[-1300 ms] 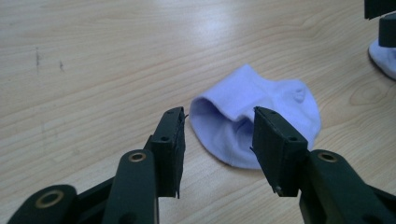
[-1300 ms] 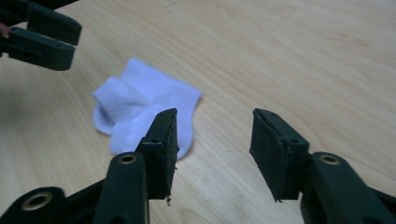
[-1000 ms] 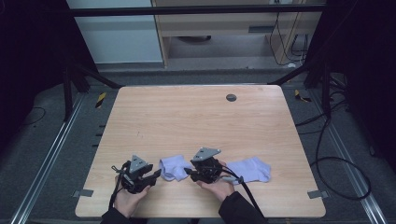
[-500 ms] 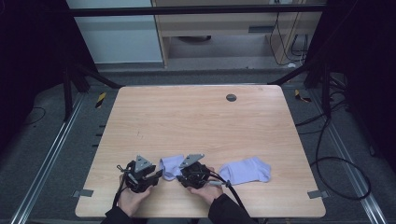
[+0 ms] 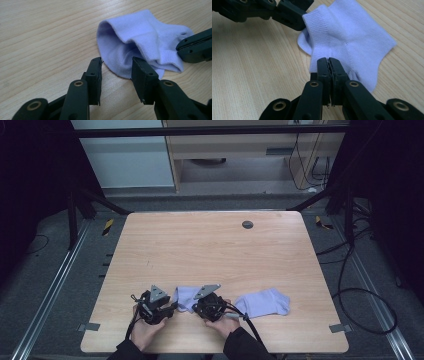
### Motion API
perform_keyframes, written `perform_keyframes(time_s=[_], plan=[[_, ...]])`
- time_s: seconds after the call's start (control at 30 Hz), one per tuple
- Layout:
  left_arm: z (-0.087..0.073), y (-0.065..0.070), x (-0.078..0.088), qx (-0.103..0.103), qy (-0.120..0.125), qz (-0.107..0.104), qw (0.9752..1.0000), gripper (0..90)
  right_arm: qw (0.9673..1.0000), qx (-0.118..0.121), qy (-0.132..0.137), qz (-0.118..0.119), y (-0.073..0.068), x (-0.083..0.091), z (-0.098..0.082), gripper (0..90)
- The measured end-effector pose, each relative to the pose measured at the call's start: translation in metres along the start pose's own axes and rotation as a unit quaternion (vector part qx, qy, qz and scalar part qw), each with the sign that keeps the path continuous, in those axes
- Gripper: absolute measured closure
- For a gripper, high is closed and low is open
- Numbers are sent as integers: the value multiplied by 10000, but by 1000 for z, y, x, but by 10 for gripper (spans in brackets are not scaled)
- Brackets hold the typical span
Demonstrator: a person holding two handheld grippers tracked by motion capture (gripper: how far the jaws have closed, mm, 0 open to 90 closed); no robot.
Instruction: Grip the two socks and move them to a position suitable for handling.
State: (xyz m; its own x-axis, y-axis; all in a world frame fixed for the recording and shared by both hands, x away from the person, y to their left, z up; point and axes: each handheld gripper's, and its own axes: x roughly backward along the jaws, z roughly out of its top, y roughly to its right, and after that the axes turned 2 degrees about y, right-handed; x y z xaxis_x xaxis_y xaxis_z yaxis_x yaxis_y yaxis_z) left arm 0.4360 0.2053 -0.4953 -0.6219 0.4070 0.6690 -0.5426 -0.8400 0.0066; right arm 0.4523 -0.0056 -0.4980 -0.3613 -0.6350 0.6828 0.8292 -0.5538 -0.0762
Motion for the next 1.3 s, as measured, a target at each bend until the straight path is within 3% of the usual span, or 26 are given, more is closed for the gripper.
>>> perform_keyframes(time_s=[0.33, 0.5, 0.57, 0.73, 0.9, 1.0, 1.3], plan=[[1, 2, -5, -88, -62, -77, 9999, 667, 10000, 14, 31, 64, -1, -1, 0, 886], [2, 5, -6, -88, -60, -92, 9999, 810, 9999, -45, 63, 64, -1, 0, 0, 887], [3, 7, -7, -119, -97, -143, 9998, 876, 9997, -109, 175, 121, -1, 2, 0, 887], [4, 5, -7, -94, -128, -179, 9997, 894, 9978, -254, 571, 200, -1, 13, 5, 887], [5, 5, -7, -110, -147, -210, 9996, 898, 9933, -572, 993, 163, 6, 25, 10, 887], [5, 5, -7, -141, -159, -214, 9995, 898, 9901, -726, 1198, 6, 12, 29, 12, 886], [6, 5, -7, -232, -179, -207, 9994, 898, 9789, -1265, 1439, -716, 38, 28, 18, 884]])
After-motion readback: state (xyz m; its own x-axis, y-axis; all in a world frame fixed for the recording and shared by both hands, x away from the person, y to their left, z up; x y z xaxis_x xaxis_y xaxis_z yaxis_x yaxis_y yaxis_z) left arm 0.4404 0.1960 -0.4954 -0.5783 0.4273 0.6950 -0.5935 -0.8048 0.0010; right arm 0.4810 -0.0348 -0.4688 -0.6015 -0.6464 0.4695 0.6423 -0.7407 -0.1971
